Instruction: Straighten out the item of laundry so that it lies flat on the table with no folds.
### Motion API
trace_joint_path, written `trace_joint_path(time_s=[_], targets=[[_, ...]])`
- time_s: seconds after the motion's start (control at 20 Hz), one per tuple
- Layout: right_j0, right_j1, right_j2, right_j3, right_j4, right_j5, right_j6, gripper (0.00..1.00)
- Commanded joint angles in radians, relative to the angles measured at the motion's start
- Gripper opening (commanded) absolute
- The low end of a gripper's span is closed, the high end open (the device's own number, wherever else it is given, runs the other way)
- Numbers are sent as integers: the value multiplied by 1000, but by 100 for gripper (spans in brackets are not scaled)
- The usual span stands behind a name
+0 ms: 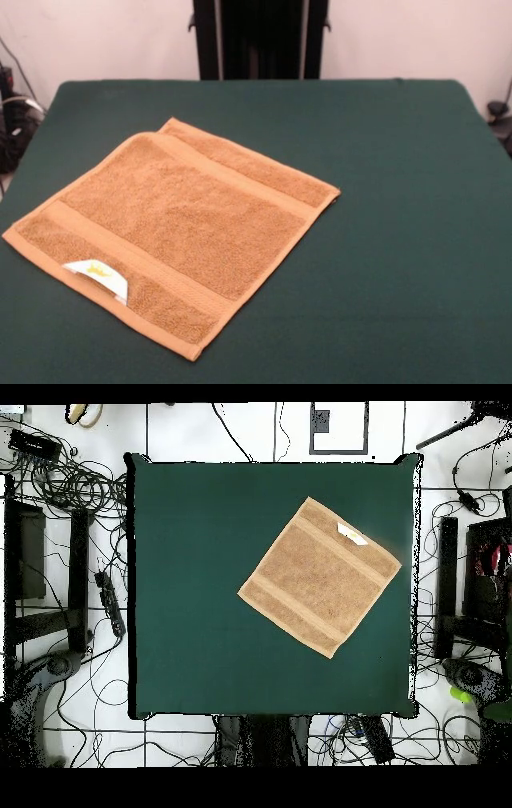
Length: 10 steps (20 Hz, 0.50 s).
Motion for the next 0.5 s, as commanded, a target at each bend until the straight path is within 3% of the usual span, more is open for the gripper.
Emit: trace_joint_path(time_s=[0.05, 0.4, 0.5], targets=[[60, 26, 28, 125, -32, -30, 39, 0], [52, 23, 35, 130, -31, -26, 29, 0], [22, -5, 78, 137, -13, 26, -42, 0]])
